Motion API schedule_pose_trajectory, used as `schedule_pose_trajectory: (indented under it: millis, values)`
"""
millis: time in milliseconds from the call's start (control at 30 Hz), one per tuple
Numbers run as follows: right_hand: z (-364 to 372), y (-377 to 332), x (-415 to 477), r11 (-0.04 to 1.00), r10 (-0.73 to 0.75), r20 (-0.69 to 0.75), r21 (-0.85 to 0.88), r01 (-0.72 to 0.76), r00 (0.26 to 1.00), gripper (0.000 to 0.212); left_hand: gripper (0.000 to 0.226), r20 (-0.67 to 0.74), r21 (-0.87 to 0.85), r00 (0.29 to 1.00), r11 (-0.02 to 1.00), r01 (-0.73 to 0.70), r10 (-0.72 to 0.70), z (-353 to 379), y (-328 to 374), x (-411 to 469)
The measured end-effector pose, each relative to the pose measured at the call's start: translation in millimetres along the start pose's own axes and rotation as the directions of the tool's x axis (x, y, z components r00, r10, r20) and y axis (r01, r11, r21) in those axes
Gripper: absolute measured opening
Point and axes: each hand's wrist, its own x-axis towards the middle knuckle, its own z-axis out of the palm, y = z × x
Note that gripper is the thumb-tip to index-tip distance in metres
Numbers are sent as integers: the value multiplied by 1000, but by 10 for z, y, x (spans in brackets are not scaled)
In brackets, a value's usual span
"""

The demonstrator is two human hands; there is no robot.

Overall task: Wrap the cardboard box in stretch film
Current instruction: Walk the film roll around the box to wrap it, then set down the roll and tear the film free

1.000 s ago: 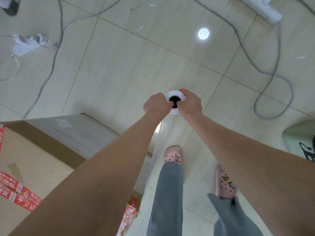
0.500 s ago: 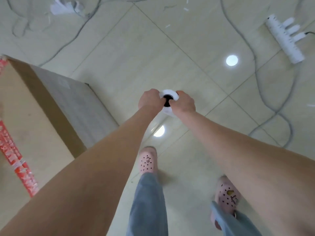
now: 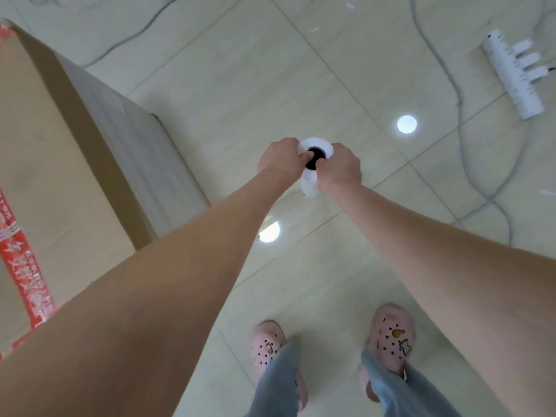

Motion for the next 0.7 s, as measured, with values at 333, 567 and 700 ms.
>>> schedule_pose_trajectory:
  millis: [333, 567, 700]
  values:
    - [145, 158, -109, 997, -67, -68, 41, 70, 995, 48, 38, -252, 3, 965, 997, -79, 77, 134, -230, -427]
    - [159, 259, -35, 968, -245, -168, 18, 252, 955, 52, 57, -348, 35, 932, 995, -90, 97, 391, -323, -436]
    - [166, 244, 25, 898, -441, -234, -117, 425, 867, 47, 56, -454, -14, 881, 987, -159, 135, 477, -317, -348]
